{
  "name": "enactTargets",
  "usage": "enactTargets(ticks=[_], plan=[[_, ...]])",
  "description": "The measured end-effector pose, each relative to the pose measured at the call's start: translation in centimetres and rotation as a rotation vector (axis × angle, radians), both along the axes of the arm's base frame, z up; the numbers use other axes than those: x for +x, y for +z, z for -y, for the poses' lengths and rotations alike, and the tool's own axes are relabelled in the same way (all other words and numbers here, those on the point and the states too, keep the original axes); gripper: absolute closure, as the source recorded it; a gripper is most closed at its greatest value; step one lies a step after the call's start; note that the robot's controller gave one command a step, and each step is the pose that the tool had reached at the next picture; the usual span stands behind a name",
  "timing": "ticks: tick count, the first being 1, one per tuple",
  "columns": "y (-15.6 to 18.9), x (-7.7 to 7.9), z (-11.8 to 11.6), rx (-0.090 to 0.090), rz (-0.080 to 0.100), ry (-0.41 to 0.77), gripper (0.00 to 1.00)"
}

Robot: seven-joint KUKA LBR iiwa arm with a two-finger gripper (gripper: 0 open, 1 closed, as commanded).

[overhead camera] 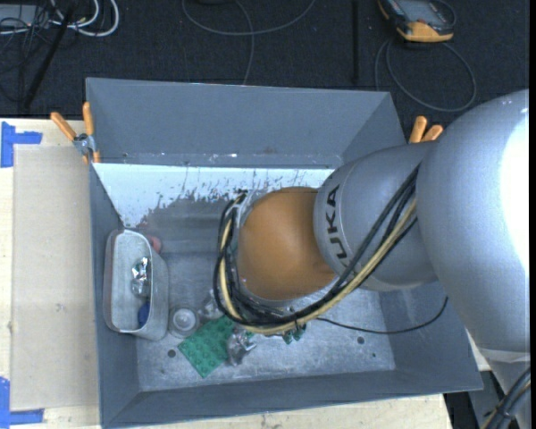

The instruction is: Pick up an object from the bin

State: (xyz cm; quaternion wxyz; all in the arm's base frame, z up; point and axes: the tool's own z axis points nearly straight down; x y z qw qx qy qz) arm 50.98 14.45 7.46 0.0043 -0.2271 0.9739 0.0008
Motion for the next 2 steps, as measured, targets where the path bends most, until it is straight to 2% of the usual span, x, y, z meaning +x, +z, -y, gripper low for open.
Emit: enactTargets(ticks=[1,2], plan=[[0.1,0.1,0.0,-0.002,-0.007,-0.007,1.00],[5.4,0.2,-0.1,-0.002,-0.004,-0.012,1.00]])
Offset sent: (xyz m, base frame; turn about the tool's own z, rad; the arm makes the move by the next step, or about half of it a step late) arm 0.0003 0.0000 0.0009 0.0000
